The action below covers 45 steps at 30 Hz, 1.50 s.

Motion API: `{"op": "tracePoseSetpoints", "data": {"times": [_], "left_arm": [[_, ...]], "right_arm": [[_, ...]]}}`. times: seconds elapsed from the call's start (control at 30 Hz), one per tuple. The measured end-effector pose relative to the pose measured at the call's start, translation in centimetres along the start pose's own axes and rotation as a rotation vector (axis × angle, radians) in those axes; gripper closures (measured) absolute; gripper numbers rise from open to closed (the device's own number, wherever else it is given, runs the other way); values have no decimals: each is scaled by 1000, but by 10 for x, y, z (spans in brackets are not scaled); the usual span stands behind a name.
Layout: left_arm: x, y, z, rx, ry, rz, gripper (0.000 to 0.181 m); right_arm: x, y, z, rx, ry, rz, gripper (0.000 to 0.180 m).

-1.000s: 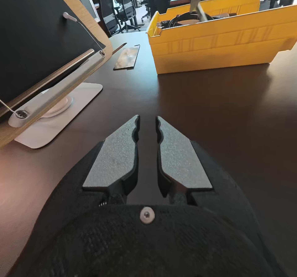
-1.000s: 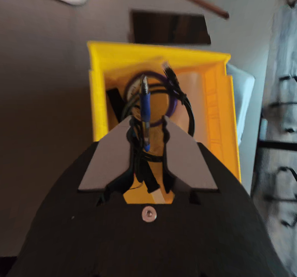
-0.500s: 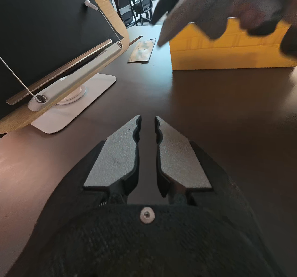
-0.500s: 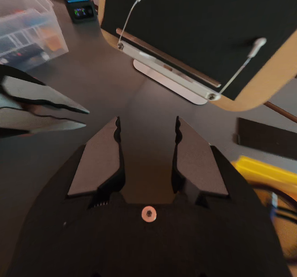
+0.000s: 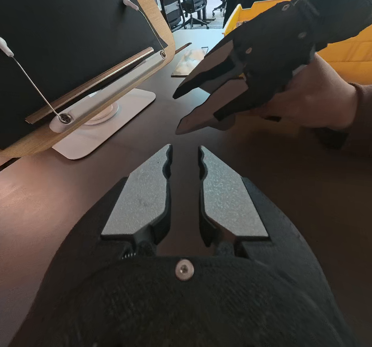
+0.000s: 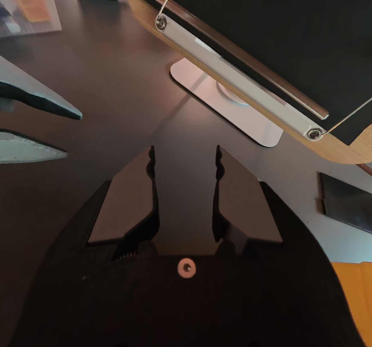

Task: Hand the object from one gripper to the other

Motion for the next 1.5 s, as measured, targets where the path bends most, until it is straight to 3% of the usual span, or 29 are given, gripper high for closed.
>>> {"op": "tracePoseSetpoints", "data": {"times": [0.33, 0.47, 0.63, 0.7, 0.77, 0.87, 0.93, 1.07, 1.2, 1.27, 1.37, 1.5], "left_arm": [[-15, -18, 15, 87, 53, 94, 160], [0, -40, 13, 93, 35, 80, 158], [9, -119, 56, 188, 65, 107, 154], [-13, -160, 84, 248, 41, 161, 164], [-65, -191, 88, 165, 14, 313, 172], [-160, -210, 51, -99, 71, 558, 155], [-201, -197, 6, -288, 73, 555, 133], [-236, -170, -68, -561, 106, 506, 137], [-252, -147, -96, -678, 253, 506, 132], [-261, -144, -107, -749, 327, 516, 146], [-271, -144, -107, -760, 337, 541, 137], [-282, -153, -107, -768, 384, 577, 142]], "right_arm": [[-7, -2, 2, 35, 29, 41, 124], [-10, -2, 2, 38, 18, 48, 124], [-16, -3, 6, 56, 14, 71, 125], [-19, -2, 8, 61, 8, 79, 125], [-22, -1, 9, 61, 4, 90, 125], [-26, 1, 11, 65, 7, 112, 124], [-28, 2, 10, 62, 6, 118, 124], [-26, 2, 10, 66, 11, 112, 125], [-23, 2, 10, 72, 30, 113, 125], [-22, 2, 9, 72, 37, 117, 125], [-23, 2, 9, 73, 38, 126, 125], [-30, 4, 10, 72, 29, 151, 125]]}}
Point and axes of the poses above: each gripper's, where its closed fingertips meet, y out along the fingers, z out of its top, x = y × z across the jaws, the point moved 1 cm from there along -y, back along the fingers, and after that the axes turned 5 degrees about -y, right-handed, at the moved point
